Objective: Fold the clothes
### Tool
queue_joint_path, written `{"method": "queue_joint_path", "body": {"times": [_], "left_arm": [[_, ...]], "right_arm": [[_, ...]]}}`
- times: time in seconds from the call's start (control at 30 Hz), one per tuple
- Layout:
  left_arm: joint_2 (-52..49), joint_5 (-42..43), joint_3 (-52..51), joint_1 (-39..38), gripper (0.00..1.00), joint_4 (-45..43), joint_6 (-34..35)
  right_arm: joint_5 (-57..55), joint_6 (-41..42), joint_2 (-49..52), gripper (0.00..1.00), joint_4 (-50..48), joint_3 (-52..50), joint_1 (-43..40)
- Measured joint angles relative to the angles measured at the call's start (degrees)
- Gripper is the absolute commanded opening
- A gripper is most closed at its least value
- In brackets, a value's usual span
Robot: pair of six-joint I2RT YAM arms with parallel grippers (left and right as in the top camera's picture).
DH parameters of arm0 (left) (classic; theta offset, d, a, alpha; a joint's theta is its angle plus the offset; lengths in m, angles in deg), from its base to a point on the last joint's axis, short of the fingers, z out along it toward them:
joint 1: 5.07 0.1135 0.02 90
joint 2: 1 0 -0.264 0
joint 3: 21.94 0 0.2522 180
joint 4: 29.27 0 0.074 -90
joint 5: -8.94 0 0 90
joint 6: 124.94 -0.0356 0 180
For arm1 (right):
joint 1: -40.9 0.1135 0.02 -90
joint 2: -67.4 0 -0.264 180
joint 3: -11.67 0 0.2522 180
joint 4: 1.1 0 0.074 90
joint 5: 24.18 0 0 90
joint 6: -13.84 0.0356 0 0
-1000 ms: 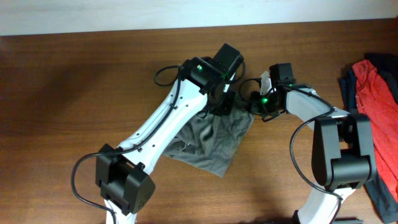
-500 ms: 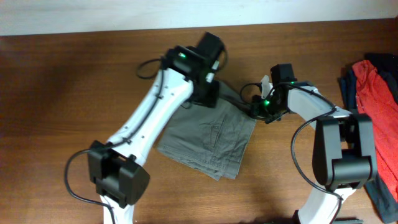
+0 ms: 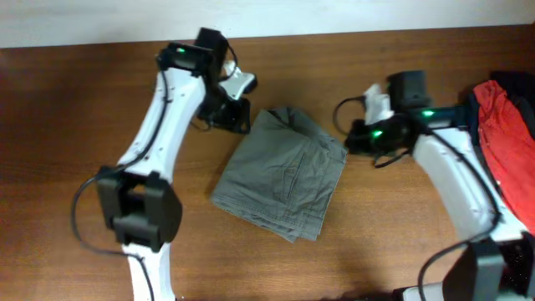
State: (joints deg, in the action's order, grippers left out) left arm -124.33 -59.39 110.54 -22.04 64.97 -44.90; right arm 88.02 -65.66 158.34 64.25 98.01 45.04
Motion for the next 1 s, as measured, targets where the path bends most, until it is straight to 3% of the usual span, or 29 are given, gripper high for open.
{"method": "queue_joint_path", "body": {"times": [0.17,0.3,0.57,0.7,0.83,1.0], "left_arm": [[-10.5,2.9,-0.1,-1.4,0.01,-2.7,-3.1],[-16.8,2.5,-0.6,-1.5,0.01,-3.6,-3.8],[-17.2,-2.3,2.4,1.9,0.08,4.9,-3.8],[-16.9,-3.1,7.5,4.7,0.14,11.1,-3.7],[-15.1,-3.6,11.3,6.9,0.16,15.8,-3.7],[-8.2,-4.0,11.7,8.5,0.16,16.0,-3.3]], "right_arm": [[-1.9,0.0,10.2,0.06,-4.7,-3.1,6.7],[-1.4,0.0,20.5,0.05,-4.6,-3.3,5.7],[1.4,-1.2,21.6,0.08,-2.4,-2.6,3.7],[-1.4,-3.2,19.2,0.11,-0.6,-3.1,3.5],[-3.4,-3.9,7.3,0.18,-0.2,-3.7,3.2],[-3.3,-4.3,-5.7,0.10,0.3,-3.5,3.2]]}}
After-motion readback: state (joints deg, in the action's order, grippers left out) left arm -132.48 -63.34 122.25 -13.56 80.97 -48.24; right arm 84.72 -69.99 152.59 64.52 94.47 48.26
